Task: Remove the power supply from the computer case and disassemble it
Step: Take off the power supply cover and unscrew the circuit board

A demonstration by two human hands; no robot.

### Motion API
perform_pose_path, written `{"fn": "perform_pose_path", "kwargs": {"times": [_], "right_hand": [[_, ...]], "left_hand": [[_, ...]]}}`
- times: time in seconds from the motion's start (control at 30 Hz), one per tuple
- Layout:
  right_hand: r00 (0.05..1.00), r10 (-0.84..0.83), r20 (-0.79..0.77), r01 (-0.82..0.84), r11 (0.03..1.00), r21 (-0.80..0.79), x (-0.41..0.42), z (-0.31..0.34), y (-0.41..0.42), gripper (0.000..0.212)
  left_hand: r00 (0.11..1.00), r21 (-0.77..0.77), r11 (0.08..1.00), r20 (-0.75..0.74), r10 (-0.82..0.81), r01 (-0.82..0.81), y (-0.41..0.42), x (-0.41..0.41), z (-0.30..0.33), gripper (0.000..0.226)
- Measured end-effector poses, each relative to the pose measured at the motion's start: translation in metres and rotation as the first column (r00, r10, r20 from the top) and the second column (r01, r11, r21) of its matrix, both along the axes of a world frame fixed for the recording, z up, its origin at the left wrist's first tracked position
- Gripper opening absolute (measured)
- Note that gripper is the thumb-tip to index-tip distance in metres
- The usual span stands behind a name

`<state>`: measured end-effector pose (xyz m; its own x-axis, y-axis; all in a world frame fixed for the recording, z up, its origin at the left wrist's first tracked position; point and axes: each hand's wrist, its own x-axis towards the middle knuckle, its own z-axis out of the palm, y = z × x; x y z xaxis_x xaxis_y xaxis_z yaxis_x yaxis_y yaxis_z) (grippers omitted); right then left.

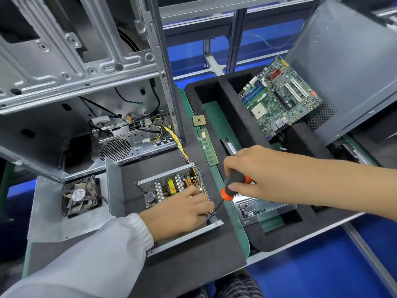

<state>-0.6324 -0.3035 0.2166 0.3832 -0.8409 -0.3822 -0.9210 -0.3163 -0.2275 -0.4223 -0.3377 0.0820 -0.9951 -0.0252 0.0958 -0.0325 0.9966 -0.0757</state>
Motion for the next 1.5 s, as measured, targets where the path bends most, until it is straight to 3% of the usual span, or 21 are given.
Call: {"fn": "perform_pose_path", "kwargs": {"times": [0.1, 0.17, 0.23, 0.3, 0.33, 0.4, 0.47, 0.57, 0.67, 0.77, 1.1, 1.17, 1.27, 1.3, 1.33, 1.4, 1.5], "right_hand": [[1.000, 0.005, -0.010, -0.005, 1.000, 0.005, 0.001, -0.001, 0.001, 0.021], [1.000, 0.007, -0.013, -0.007, 1.000, 0.001, 0.002, -0.001, 0.001, 0.021], [1.000, 0.014, -0.021, -0.014, 1.000, -0.001, 0.002, -0.001, 0.001, 0.022], [0.999, 0.021, -0.026, -0.021, 1.000, -0.003, 0.003, 0.000, 0.001, 0.023], [1.000, 0.021, -0.021, -0.021, 1.000, -0.005, 0.003, 0.001, 0.001, 0.023], [1.000, 0.013, -0.010, -0.013, 1.000, -0.012, 0.004, 0.003, 0.000, 0.022], [1.000, 0.016, -0.015, -0.016, 0.999, -0.030, 0.004, 0.003, -0.002, 0.022], [0.999, 0.027, -0.032, -0.028, 0.999, -0.035, 0.003, 0.002, -0.003, 0.022], [0.999, 0.037, -0.029, -0.038, 0.999, -0.024, 0.004, -0.001, -0.002, 0.022], [0.999, 0.042, -0.010, -0.042, 0.998, -0.046, 0.004, -0.002, -0.001, 0.022], [0.994, 0.079, -0.076, -0.085, 0.993, -0.079, 0.004, -0.002, 0.001, 0.025], [0.984, 0.125, -0.128, -0.140, 0.983, -0.114, 0.010, -0.004, 0.002, 0.025], [0.944, 0.285, -0.164, -0.306, 0.944, -0.120, 0.020, -0.009, 0.002, 0.022], [0.926, 0.333, -0.178, -0.353, 0.930, -0.098, 0.023, -0.009, 0.002, 0.028], [0.907, 0.373, -0.196, -0.395, 0.915, -0.084, 0.025, -0.009, -0.001, 0.035], [0.868, 0.447, -0.217, -0.471, 0.879, -0.076, 0.029, -0.004, -0.004, 0.041], [0.796, 0.567, -0.215, -0.591, 0.803, -0.071, 0.037, -0.001, -0.006, 0.030]], "left_hand": [[0.990, 0.155, 0.980, -0.048, 0.131, -0.122, -0.011, 0.011, 0.011, 0.015], [0.954, 0.376, 0.892, -0.056, 0.293, -0.252, -0.014, 0.018, 0.018, 0.022], [0.869, 0.687, 0.635, -0.012, 0.494, -0.352, -0.012, 0.021, 0.022, 0.018], [0.756, 0.927, 0.221, 0.093, 0.648, -0.304, -0.009, 0.018, 0.023, 0.013], [0.701, 0.979, -0.020, 0.159, 0.695, -0.202, -0.008, 0.014, 0.023, 0.014], [0.639, 0.904, -0.423, 0.284, 0.715, 0.071, -0.008, 0.008, 0.023, 0.016], [0.657, 0.732, -0.632, 0.348, 0.669, 0.255, -0.008, 0.004, 0.026, 0.016], [0.692, 0.580, -0.741, 0.380, 0.613, 0.338, -0.008, 0.002, 0.026, 0.020], [0.706, 0.578, -0.748, 0.377, 0.600, 0.327, -0.010, 0.001, 0.025, 0.026], [0.700, 0.680, -0.686, 0.359, 0.618, 0.258, -0.010, 0.000, 0.022, 0.038], [0.634, 0.763, -0.591, 0.326, 0.701, 0.261, -0.001, -0.013, 0.012, 0.038], [0.649, 0.877, -0.463, 0.279, 0.708, 0.128, -0.002, -0.012, 0.011, 0.036], [0.795, 0.982, -0.022, 0.165, 0.584, -0.188, -0.007, -0.008, 0.020, 0.021], [0.844, 0.973, 0.070, 0.156, 0.513, -0.222, -0.009, -0.008, 0.022, 0.029], [0.881, 0.974, 0.095, 0.144, 0.450, -0.208, -0.010, -0.008, 0.025, 0.036], [0.916, 0.989, 0.042, 0.118, 0.384, -0.145, -0.012, -0.011, 0.031, 0.041], [0.901, 0.990, 0.037, 0.112, 0.420, -0.140, -0.013, -0.014, 0.027, 0.039]]}}
